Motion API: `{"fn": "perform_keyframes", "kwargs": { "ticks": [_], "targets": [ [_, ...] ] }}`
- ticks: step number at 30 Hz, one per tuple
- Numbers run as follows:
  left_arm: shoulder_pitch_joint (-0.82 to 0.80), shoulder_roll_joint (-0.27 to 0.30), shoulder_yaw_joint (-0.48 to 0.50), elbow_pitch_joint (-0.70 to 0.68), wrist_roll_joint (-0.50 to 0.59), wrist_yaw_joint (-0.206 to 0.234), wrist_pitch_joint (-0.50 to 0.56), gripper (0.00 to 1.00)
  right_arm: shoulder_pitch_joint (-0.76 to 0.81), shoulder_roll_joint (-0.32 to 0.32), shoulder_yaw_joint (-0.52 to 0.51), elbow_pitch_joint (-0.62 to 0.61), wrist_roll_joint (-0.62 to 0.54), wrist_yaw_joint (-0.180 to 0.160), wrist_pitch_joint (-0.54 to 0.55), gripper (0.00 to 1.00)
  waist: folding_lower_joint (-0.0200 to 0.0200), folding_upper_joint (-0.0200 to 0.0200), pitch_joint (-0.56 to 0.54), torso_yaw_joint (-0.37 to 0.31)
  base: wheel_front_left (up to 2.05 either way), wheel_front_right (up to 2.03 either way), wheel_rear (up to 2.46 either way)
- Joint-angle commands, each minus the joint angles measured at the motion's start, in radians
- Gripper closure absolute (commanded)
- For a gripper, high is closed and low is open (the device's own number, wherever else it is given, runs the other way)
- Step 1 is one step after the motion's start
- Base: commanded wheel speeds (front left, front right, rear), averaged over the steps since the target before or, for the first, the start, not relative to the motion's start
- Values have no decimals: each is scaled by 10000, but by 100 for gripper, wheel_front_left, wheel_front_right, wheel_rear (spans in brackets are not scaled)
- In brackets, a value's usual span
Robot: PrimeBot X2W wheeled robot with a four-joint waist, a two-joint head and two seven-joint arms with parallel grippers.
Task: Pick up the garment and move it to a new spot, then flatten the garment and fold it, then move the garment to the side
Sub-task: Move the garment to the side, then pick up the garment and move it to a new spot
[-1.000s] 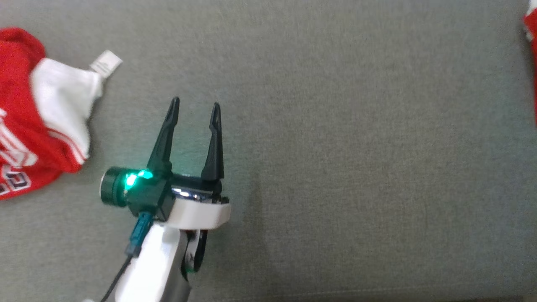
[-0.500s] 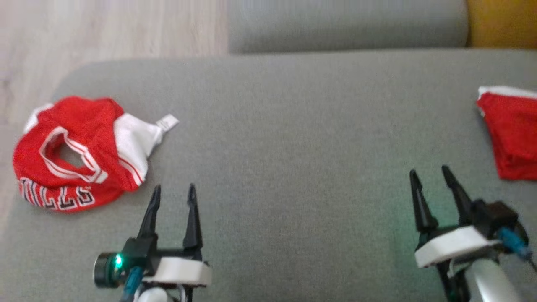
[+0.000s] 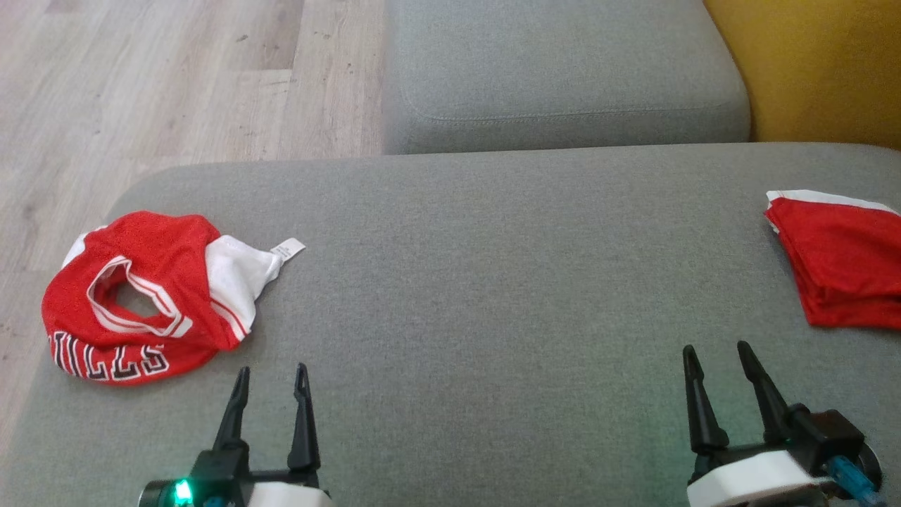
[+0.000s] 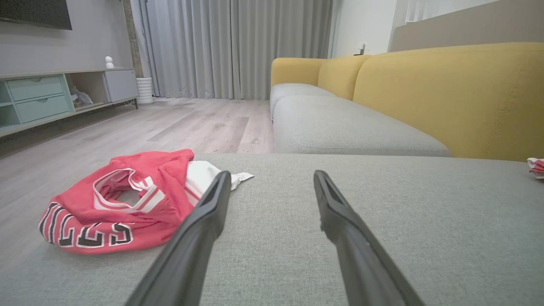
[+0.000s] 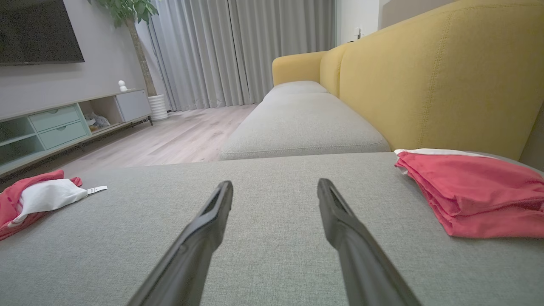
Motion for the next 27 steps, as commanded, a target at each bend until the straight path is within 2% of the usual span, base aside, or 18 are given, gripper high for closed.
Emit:
{"fn": "perform_keyframes", "kwargs": {
  "ticks": [1, 6, 9, 13, 21, 22, 27],
  "targets": [
    [-365, -11, 414, -326, 72, 9, -51, 0, -426, -34, 199, -387, -103, -7, -108, 0, 1, -1, 16, -6, 0, 0, 0],
    [-409, -11, 400, -344, 81, 19, -51, 0, -409, -5, 139, -388, -133, -7, -108, 0, 1, -1, 88, 83, 0, 0, 0],
    [-509, -11, 394, -335, 99, 55, -51, 0, -386, 3, 105, -371, -129, -7, -108, 0, 1, -1, 157, 365, 0, 0, 0],
    [-673, -11, 420, -372, 105, 92, -51, 0, -346, 12, -8, -363, -92, -7, -108, 0, 1, -1, 334, 1169, 0, 0, 0],
    [-722, -11, 694, -486, 286, 95, -51, 0, -552, 17, -155, -374, -158, -7, -108, 0, 1, -1, 845, 3448, 0, 0, 0],
    [-722, -11, 694, -486, 286, 95, -51, 0, -552, 17, -155, -374, -158, -7, -108, 0, 1, -1, 845, 3448, 0, 0, 0],
    [-738, -11, 943, -614, 265, 86, -51, 0, -740, -139, -376, -336, -236, -7, -108, 0, 1, -1, 1218, 4338, 0, 0, 0]
  ]
}}
